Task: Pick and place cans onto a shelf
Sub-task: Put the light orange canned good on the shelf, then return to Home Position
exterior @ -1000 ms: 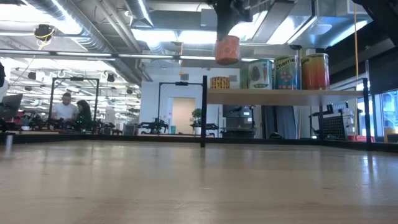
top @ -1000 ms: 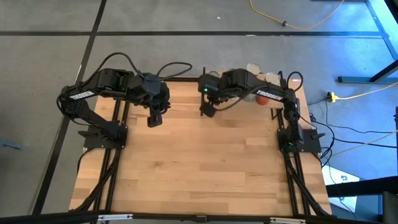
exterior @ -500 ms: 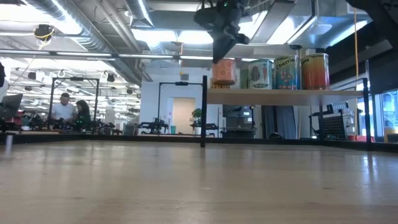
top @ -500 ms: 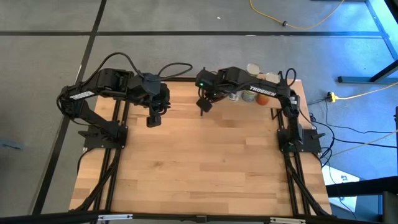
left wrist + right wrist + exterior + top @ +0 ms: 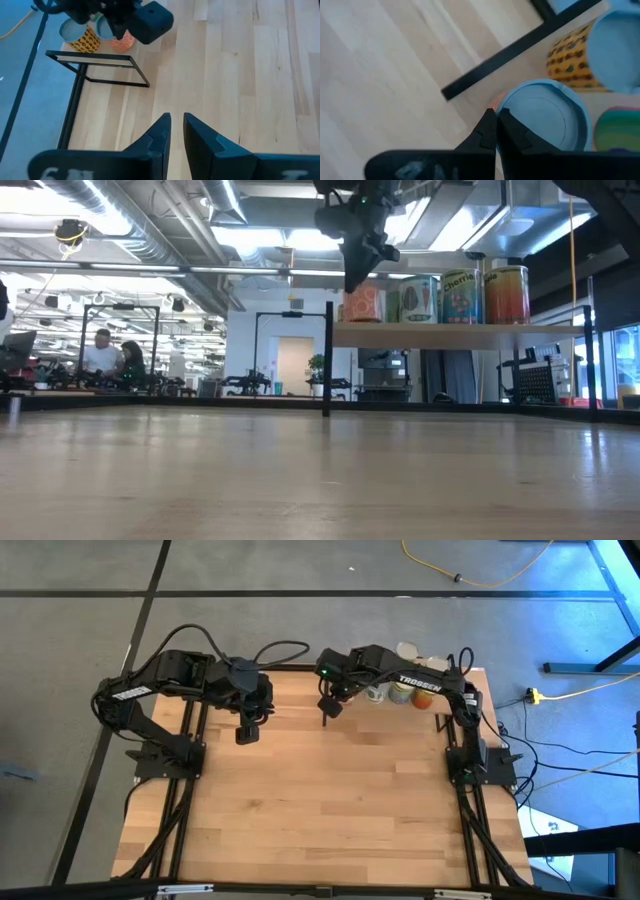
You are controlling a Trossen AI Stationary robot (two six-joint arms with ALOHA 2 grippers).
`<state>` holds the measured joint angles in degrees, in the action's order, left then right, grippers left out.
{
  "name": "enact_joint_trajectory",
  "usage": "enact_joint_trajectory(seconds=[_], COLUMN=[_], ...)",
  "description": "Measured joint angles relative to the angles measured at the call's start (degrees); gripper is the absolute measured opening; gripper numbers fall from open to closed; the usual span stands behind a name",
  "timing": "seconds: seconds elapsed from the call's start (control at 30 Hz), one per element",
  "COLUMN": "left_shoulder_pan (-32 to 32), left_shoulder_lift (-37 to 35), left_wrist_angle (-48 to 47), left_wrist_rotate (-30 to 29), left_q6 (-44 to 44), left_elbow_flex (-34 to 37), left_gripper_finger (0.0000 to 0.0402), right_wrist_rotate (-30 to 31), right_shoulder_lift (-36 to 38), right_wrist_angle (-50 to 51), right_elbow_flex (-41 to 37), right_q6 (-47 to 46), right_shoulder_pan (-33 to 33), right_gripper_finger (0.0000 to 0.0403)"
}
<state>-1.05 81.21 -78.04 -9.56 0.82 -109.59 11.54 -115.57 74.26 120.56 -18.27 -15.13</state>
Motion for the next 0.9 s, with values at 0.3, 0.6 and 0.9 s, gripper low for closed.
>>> enact_joint_trajectory(seconds=[0.3,0.6,0.9], left_shoulder_pan=[-0.01,-0.01,-0.01], left_shoulder_lift=[0.0,0.0,0.0], left_wrist_angle=[0.01,0.02,0.02], left_wrist_rotate=[0.0,0.0,0.0], left_q6=[0.02,0.11,0.09], left_elbow_flex=[0.0,-0.01,0.01], left_gripper_finger=[0.0043,0.0043,0.0043], right_wrist_rotate=[-1.79,-2.38,-6.89], right_shoulder_lift=[0.28,0.07,-0.07], right_wrist_angle=[-2.18,-3.34,-0.14], right_elbow_flex=[-2.83,-2.35,3.6], right_q6=[2.05,3.44,6.58], right_shoulder_pan=[-0.14,-0.14,-0.14], right_gripper_finger=[0.0012,0.0078,0.0076])
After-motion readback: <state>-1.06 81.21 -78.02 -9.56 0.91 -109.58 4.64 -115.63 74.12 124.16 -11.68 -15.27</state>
